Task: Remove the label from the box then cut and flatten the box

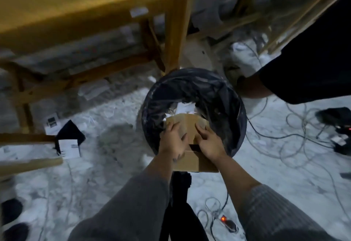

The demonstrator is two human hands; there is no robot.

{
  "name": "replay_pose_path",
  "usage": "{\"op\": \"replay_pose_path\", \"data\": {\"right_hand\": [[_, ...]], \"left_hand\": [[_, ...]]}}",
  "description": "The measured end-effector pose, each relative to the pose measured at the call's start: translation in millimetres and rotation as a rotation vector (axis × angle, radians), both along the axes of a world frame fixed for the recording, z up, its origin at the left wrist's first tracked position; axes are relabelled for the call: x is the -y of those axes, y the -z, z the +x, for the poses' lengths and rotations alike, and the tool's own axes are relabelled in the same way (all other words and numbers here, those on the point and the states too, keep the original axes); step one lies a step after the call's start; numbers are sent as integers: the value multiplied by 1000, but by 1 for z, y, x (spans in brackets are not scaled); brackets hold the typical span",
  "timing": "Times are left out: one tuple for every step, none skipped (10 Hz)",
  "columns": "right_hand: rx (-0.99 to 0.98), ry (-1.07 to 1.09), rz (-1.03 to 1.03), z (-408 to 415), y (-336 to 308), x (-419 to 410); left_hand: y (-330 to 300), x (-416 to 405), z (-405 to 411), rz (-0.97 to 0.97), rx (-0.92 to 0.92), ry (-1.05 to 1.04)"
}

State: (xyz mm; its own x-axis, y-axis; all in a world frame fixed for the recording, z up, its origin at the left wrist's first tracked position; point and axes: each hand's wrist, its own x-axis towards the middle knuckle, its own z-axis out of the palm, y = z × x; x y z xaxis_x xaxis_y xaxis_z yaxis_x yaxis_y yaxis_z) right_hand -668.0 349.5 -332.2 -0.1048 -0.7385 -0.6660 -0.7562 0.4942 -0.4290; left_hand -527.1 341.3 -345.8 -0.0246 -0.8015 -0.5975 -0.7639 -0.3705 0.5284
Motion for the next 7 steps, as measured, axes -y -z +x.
{"op": "replay_pose_path", "data": {"right_hand": [[50, 150, 58, -12, 74, 8], [161, 284, 85, -21, 133, 25], [220, 364, 60, -33, 176, 49], [236, 381, 39, -38, 189, 69], [231, 299, 52, -31, 177, 64], [222, 235, 107, -18, 140, 54], [217, 178, 123, -8, 88, 18]], "left_hand": [[73, 14, -13, 68, 25, 61], [130, 35, -25, 109, -15, 97], [162, 64, -32, 110, -50, 123], [164, 88, -33, 107, 19, 154], [145, 84, -25, 105, 10, 185], [112, 76, -8, 182, -54, 186], [65, 51, 11, 167, -120, 115]]}}
